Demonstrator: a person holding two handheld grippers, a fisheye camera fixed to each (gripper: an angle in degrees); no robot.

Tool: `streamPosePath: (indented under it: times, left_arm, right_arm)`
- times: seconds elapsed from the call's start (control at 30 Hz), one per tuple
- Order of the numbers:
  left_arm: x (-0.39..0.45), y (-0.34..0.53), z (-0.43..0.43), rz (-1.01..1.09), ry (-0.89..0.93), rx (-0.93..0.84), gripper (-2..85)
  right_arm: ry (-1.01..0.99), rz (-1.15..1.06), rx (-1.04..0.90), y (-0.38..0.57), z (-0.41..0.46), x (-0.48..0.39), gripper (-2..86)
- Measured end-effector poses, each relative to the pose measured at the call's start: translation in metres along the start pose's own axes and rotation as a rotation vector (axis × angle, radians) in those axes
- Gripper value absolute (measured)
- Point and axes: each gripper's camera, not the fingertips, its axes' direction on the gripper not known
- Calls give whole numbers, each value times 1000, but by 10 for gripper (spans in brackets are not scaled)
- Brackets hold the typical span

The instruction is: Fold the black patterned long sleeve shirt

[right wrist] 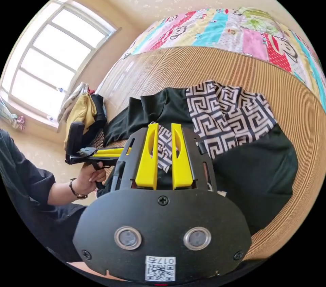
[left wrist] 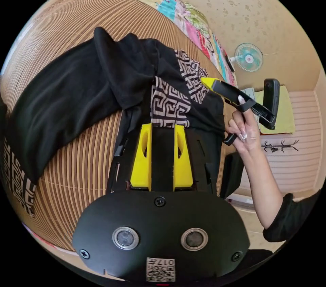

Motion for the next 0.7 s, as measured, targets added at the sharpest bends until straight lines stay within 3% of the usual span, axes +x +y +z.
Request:
streamPosePath:
  times: [0.1,0.3,0.47,0.57,0.7]
  left_arm:
    - [-7,-9,2,-18,-8,-23,36]
    - [-25,-26,-10,4,136,8,-6]
    - [-23,-35,-33,74,68,139,-6]
    - [-27,-47,-35,112,68,185,4]
    - [-34,-76,-4,131,141,115,65]
  right_arm:
    - [127,-37,-195,-22,64,-13,68]
    - [204,-69,-20,-16,35,-34,17]
    - [215,-154,31,-42,31,-46,7]
    - [103,-289,-1,-61,42,-49,7]
    - [133,-208,-7,-72,50,-28,9]
